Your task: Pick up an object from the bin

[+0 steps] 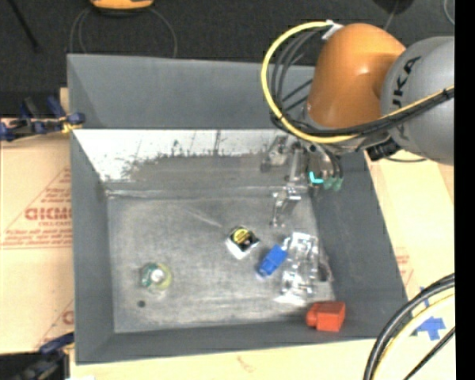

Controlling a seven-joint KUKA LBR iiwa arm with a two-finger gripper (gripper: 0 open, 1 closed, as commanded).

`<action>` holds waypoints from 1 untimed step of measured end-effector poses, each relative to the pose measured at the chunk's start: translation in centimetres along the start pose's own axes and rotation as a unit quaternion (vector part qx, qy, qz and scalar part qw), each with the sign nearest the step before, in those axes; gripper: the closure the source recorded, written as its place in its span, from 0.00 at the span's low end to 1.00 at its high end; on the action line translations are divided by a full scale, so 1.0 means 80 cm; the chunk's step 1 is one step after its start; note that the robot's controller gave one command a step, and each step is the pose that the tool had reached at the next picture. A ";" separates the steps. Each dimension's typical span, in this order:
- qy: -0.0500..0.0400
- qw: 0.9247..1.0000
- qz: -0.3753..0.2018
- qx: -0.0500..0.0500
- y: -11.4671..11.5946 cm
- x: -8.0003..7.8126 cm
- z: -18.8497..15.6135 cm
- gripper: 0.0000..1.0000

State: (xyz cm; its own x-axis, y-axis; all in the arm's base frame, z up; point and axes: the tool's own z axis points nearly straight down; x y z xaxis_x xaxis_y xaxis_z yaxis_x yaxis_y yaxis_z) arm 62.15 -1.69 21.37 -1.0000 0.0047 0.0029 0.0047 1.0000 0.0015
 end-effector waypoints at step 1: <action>-0.007 0.989 -0.149 0.000 -0.028 0.016 0.150 0.00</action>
Offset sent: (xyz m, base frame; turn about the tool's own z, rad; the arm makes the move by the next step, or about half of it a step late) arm -0.0207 -0.0263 -0.1428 -0.3085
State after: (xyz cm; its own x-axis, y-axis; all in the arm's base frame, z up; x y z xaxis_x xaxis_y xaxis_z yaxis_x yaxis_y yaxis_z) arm 60.79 -3.93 9.39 -0.9568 -0.2906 -0.0117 -0.2907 0.9568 0.0003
